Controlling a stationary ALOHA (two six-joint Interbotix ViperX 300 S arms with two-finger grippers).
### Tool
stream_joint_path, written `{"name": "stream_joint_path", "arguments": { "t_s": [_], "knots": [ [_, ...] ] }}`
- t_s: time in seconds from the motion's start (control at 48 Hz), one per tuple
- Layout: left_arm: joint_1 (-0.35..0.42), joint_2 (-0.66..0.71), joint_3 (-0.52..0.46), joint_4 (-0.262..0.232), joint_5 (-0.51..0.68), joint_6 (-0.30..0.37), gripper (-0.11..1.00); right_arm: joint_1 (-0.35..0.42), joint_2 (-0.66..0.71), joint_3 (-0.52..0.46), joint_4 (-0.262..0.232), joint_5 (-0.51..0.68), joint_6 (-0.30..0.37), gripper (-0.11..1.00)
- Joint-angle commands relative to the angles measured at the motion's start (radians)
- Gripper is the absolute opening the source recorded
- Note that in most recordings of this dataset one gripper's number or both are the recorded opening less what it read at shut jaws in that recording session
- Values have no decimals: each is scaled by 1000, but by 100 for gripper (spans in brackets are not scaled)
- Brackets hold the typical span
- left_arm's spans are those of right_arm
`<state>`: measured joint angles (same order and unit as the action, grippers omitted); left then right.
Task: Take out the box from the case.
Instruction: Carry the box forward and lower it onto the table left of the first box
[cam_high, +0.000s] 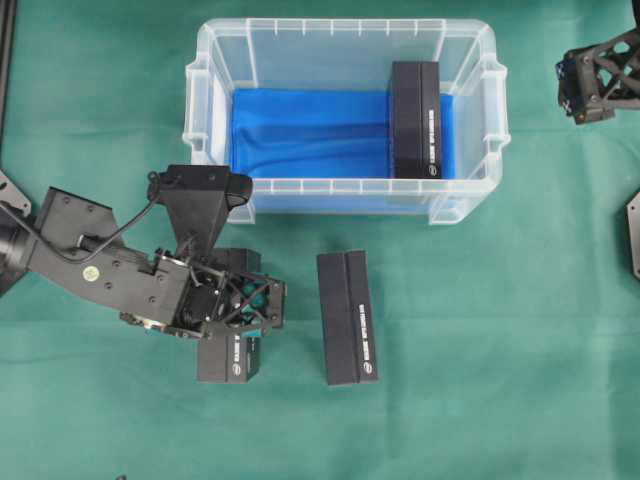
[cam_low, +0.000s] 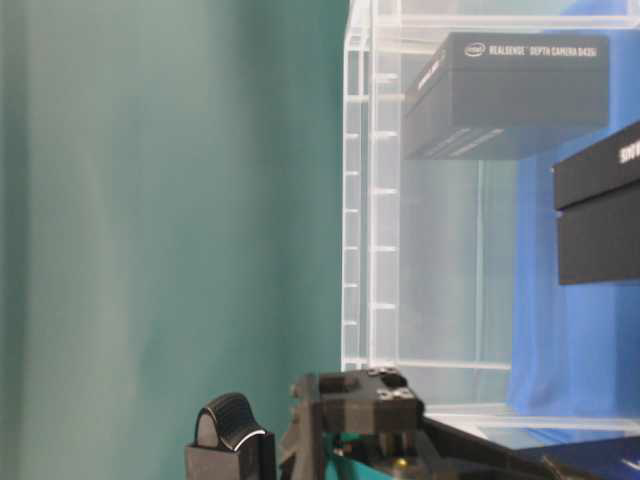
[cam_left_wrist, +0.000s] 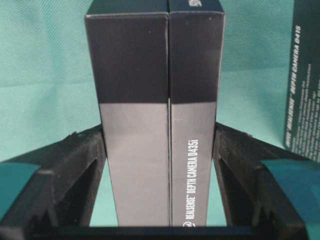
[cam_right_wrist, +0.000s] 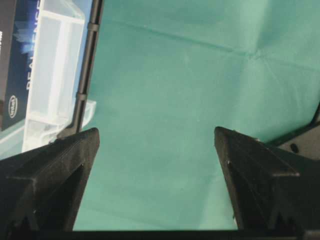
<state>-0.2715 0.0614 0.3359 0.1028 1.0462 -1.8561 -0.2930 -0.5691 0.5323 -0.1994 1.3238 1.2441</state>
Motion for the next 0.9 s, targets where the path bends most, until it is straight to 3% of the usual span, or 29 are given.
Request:
{"name": "stream_joint_path", "arguments": {
  "t_s": [0.0, 0.292, 0.417, 0.626, 0.876],
  "knots": [
    [5, -15, -20, 0, -5, 6, 60, 2, -3, -8, -5, -5, 2, 91],
    [5, -15, -40, -12, -21, 75, 60, 0, -3, -8, -5, -5, 2, 91],
    [5, -15, -41, -31, 3, 66, 61, 2, -3, -8, -5, -5, 2, 91],
    [6, -15, -57, -41, 29, 21, 99, 2, -5, -8, -5, -5, -2, 91],
    [9, -17, -60, -41, 28, 21, 99, 0, -6, -8, -8, -6, -5, 91]
  ]
}}
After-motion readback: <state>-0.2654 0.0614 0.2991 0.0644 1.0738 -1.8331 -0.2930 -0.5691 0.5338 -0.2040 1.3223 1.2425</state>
